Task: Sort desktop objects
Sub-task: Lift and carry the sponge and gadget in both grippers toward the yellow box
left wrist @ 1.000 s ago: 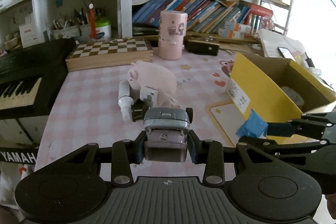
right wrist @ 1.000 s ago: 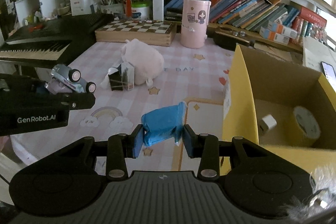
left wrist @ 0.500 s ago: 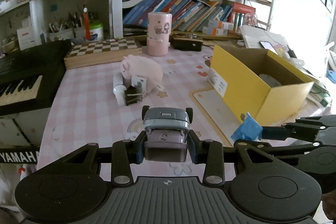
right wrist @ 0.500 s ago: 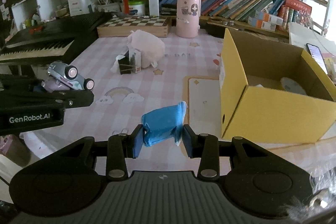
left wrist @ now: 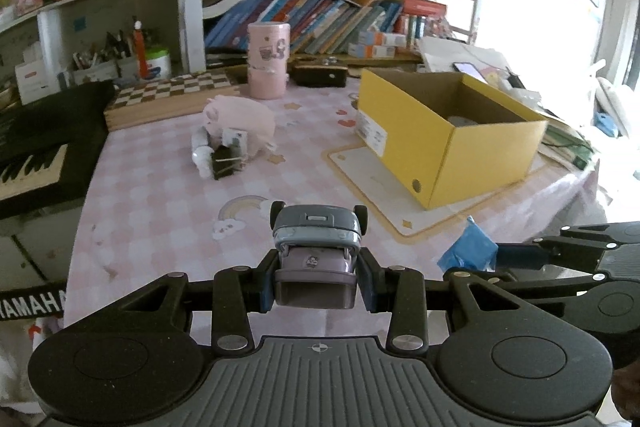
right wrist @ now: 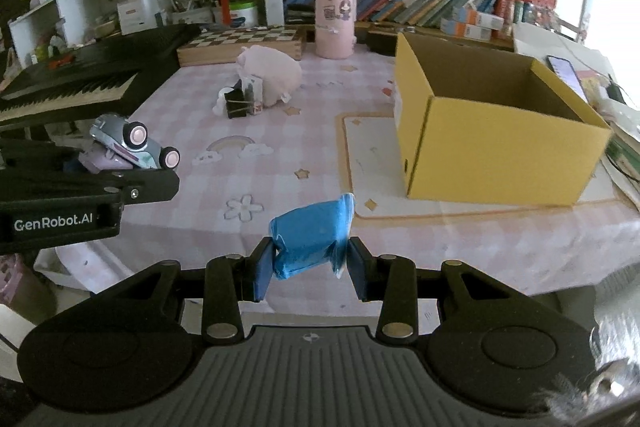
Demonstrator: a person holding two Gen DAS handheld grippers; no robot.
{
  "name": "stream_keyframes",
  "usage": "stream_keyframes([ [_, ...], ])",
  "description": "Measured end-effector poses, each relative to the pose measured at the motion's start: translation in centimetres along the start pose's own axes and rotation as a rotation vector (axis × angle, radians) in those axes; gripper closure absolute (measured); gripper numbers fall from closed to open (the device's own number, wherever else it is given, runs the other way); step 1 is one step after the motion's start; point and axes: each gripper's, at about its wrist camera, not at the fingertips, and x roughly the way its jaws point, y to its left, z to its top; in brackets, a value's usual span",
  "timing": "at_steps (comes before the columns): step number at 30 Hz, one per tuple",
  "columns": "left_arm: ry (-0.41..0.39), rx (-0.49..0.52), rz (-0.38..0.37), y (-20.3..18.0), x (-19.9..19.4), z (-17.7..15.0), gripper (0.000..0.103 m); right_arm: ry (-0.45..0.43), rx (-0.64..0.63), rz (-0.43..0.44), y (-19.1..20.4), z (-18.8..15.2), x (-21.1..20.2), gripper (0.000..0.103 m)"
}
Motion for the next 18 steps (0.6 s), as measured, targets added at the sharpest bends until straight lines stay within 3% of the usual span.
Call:
stream_keyframes([
  [18, 0.009, 0.097, -0.143, -4.2, -1.2, -1.5, 0.065, 0.012, 0.155, -0.132, -2.8, -4.7, -4.5, 0.067],
])
